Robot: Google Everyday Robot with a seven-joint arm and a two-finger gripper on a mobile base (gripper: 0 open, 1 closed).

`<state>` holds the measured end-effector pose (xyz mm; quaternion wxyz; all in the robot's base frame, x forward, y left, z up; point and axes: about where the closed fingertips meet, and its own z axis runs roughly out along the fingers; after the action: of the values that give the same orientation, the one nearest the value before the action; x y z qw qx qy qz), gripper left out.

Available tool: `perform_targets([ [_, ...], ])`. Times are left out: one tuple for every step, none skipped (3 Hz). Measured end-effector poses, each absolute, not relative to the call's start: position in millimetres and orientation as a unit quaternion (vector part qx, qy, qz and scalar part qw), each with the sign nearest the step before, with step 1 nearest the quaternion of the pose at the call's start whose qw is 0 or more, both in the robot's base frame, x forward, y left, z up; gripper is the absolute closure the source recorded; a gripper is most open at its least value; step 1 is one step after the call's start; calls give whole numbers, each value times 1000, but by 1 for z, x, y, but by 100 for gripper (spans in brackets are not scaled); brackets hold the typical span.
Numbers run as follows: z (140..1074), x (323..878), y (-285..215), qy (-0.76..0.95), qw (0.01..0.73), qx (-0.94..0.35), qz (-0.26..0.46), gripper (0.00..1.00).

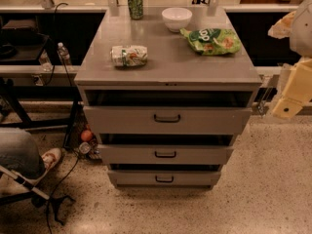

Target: Open bottom drawer

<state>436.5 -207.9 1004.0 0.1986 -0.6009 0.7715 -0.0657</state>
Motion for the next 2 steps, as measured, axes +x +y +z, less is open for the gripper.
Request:
perform_targets([
  [1004,437,-208,771,199,-601,-66,0],
  [969,446,-210,775,201,-598,-36,0],
])
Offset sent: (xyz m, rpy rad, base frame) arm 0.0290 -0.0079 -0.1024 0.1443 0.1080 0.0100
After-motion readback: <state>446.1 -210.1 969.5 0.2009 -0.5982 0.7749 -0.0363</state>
